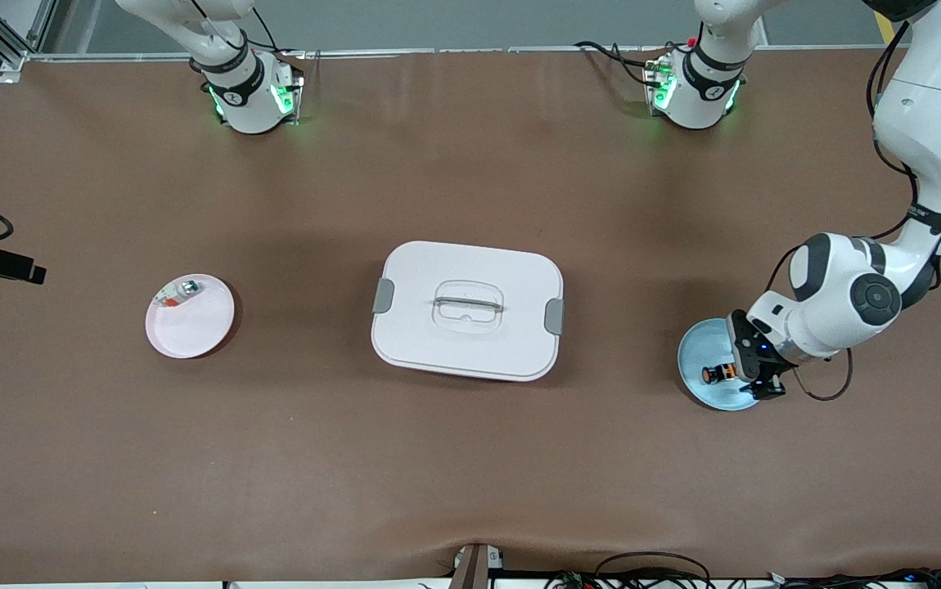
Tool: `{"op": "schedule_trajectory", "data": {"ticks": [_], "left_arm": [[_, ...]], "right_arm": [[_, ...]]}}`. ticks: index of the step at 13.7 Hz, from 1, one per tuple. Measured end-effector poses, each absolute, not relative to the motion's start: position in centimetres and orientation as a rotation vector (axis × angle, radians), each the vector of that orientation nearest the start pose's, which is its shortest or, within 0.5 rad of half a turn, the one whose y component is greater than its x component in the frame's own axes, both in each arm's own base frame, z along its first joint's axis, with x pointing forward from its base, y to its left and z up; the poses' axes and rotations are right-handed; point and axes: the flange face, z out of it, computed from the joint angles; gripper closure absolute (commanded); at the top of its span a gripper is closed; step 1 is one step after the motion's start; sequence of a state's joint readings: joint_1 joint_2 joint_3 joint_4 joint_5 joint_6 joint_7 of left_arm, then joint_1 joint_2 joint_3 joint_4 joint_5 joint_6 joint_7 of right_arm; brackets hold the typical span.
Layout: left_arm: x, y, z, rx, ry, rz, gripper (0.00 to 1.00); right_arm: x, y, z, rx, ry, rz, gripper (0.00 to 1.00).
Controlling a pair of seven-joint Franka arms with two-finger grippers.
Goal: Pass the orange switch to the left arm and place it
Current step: 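Open the left gripper to release the switch on the plate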
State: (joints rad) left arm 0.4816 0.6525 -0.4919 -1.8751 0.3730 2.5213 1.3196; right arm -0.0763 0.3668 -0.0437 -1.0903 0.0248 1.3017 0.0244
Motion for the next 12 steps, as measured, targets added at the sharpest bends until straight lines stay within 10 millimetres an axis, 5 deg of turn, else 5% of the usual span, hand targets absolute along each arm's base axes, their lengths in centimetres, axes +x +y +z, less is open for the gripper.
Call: {"op": "schedule_trajectory", "data": {"ticks": [5,12], "left_arm": [[66.2,0.9,29.4,-2.492,1.910,-0.073,0.00],[65.6,-5.0,42.7,-2.903,1.221,0.008,0.00]], "right_arm": [[62.0,-6.4,62.5,-3.110,0.209,0.196,0.00],[60.4,-5.7,63.9,-3.108,0.189,0.200,0.00]]}}
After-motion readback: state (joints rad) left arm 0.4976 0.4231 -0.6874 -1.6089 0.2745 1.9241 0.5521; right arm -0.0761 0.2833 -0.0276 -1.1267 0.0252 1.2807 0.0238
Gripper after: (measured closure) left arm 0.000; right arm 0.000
